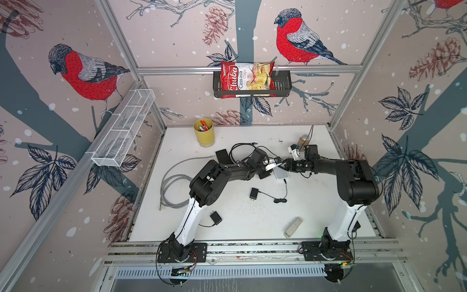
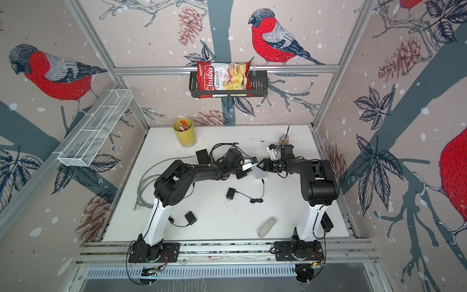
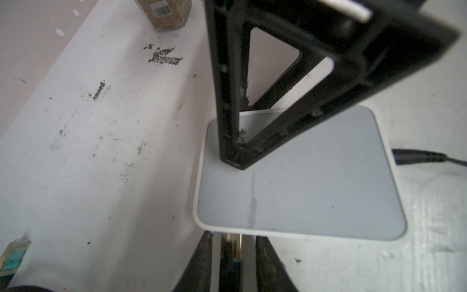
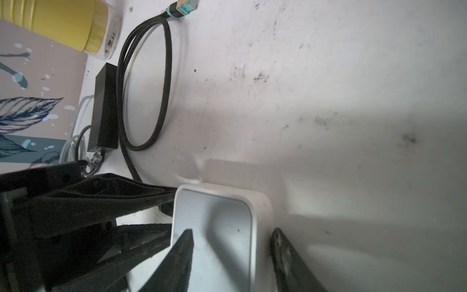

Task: Insert the plug into the switch port
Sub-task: 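Open the left gripper and draw it back from the inserted plug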

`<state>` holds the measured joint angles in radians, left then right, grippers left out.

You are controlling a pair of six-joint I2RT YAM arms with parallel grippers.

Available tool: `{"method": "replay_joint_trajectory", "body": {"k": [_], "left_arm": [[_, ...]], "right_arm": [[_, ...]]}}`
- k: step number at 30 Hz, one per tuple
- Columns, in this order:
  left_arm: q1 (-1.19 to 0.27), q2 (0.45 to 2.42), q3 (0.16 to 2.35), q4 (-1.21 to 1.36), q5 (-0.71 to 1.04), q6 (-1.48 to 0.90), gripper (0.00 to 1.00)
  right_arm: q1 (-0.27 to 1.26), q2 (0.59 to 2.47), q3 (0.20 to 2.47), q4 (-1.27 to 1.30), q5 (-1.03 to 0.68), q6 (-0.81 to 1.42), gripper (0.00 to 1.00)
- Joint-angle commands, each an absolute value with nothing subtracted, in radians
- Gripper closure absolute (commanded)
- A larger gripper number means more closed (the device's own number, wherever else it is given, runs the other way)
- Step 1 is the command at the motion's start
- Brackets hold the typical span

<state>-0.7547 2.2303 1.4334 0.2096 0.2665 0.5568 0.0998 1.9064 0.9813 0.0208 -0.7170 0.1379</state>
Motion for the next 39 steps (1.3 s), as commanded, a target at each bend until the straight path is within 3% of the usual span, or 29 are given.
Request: {"method": "replay_joint_trajectory", "body": {"k": [1,5,11,21,28,34,39], "left_arm": [[-0.745,2.209,1.422,0.256,0.322,0.566,0.65],[-0.725,2.167,1.385,0.243,0.377,0.563,0.57],[-0.691,2.115,1.369,0.155,0.487,0.572,0.55],[-0.686,2.228,1.520,-0.077,0.461,0.612,0.53],[-0.680,2.248,1.551,-0.099,0.452,0.601,0.65],[-0.681,2.279,1.604,-0.162,0.455,0.615,0.84],[-0.681,2.283,1.608,-0.172,0.456,0.622,0.92]], "right_arm": [[0.082,1.909,0.977,-0.042,-0.718,0.188,0.48],[0.074,1.888,0.974,-0.046,-0.672,0.197,0.46],[0.069,1.880,0.979,-0.046,-0.649,0.214,0.46],[0.100,1.877,0.984,-0.051,-0.666,0.183,0.43],[0.113,1.889,0.991,-0.049,-0.664,0.185,0.43],[0.118,1.891,0.991,-0.055,-0.663,0.181,0.43],[0.118,1.893,0.991,-0.061,-0.657,0.175,0.44]]}}
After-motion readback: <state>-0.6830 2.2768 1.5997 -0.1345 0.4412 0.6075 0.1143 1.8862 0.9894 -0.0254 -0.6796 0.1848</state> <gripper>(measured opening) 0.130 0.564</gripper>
